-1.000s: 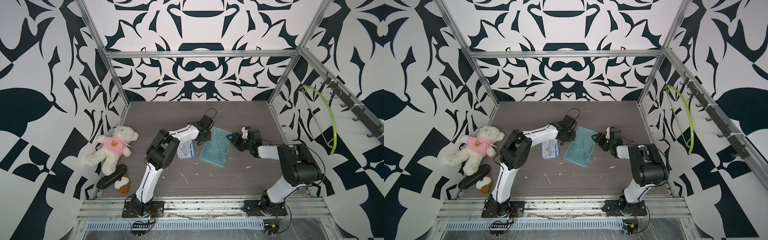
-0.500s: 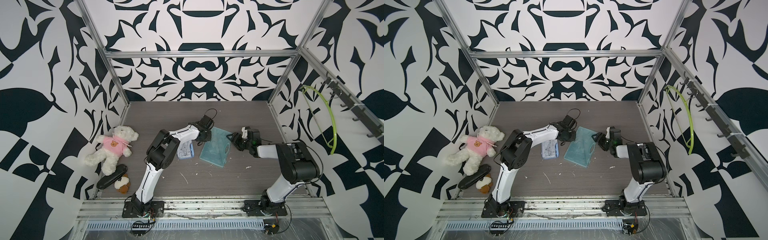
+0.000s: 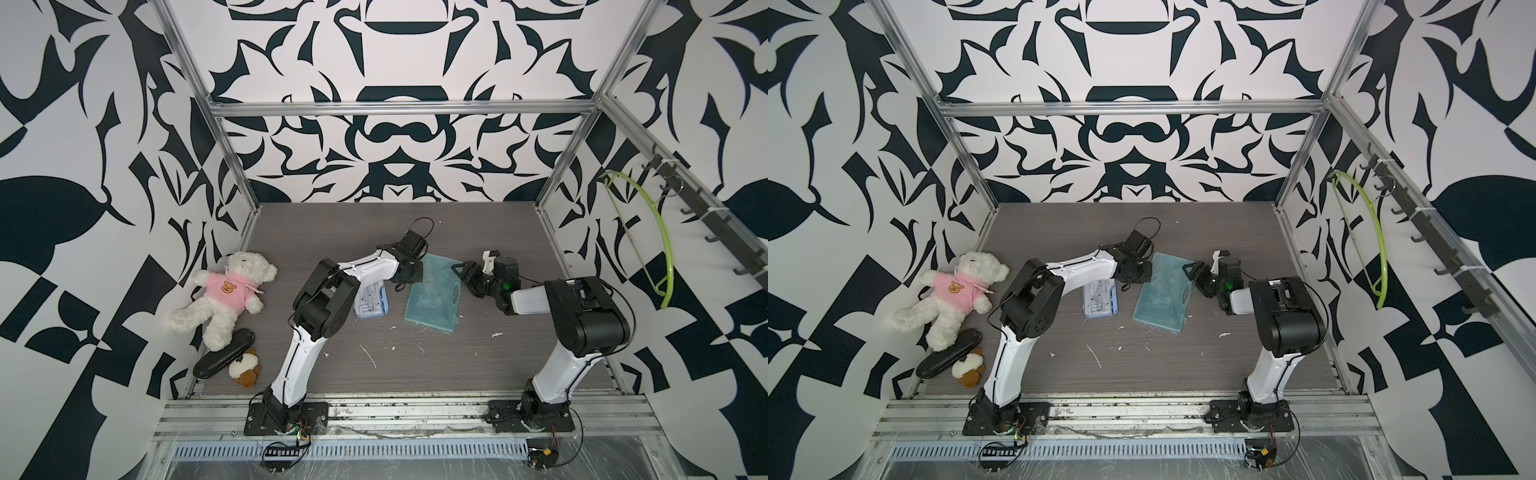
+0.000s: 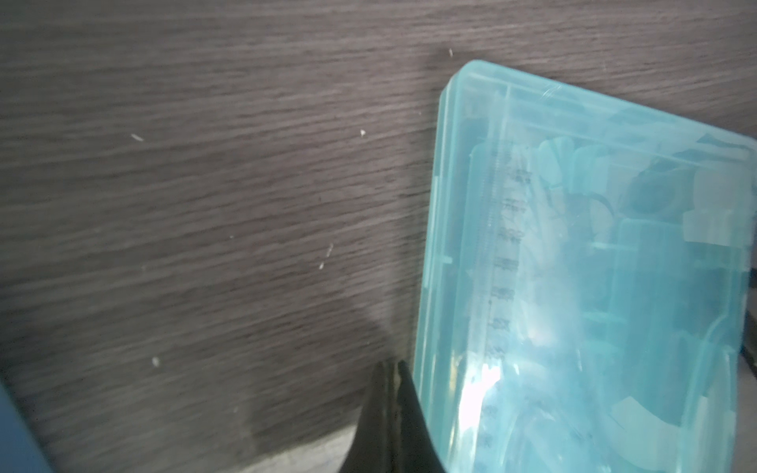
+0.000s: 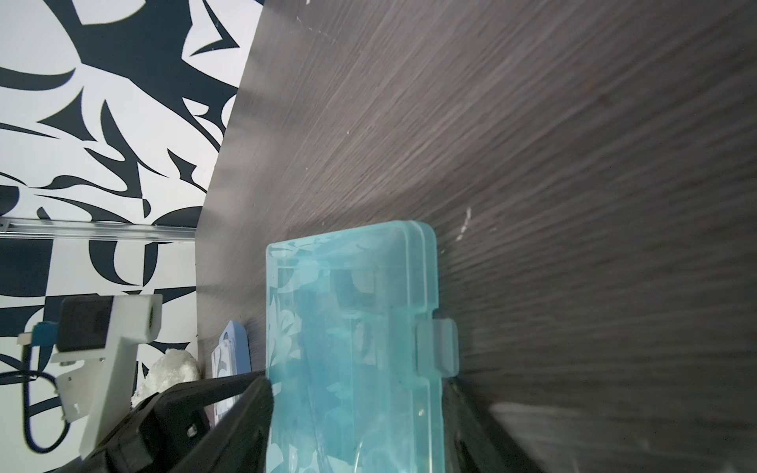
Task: Open the ruler set and take out the ruler
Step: Open the ruler set box at the center of the board.
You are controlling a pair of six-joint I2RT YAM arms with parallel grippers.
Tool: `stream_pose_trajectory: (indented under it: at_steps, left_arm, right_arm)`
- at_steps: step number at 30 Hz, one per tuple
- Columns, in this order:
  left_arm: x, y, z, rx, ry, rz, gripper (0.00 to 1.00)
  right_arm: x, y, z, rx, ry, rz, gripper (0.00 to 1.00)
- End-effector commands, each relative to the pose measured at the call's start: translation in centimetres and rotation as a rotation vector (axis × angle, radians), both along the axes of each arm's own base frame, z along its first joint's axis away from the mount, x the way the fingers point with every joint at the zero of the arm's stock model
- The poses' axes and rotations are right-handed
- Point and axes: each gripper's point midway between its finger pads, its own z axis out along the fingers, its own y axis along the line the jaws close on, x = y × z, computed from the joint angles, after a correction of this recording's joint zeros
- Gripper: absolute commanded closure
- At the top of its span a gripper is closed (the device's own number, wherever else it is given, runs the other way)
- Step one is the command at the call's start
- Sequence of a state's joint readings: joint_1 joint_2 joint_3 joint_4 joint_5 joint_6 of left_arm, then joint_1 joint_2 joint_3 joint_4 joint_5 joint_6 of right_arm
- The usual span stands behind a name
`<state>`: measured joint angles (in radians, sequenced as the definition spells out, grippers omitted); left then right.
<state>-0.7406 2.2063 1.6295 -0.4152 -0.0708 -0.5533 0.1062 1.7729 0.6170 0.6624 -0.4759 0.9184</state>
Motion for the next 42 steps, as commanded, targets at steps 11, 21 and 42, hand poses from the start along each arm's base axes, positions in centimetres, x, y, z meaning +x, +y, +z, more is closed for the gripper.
stream_pose_trajectory:
  at_steps: [11, 21, 42]
  left_arm:
    - [-3.6, 1.1, -4.6, 0.079, 0.133, -0.027, 1.0]
    - [-4.5, 2.0, -4.9, 0.085, 0.139, -0.023, 1.0]
    - [-5.0, 2.4, -5.0, 0.094, 0.143, -0.012, 1.0]
  right_arm:
    - [-5.8, -0.5, 1.5, -0.099, 0.123, 0.036, 0.33]
    - [-14.4, -0.1, 2.3, -0.152, 0.242, 0.095, 0.32]
    - [-17.0, 3.1, -2.1, -0.062, 0.372, 0.165, 0.31]
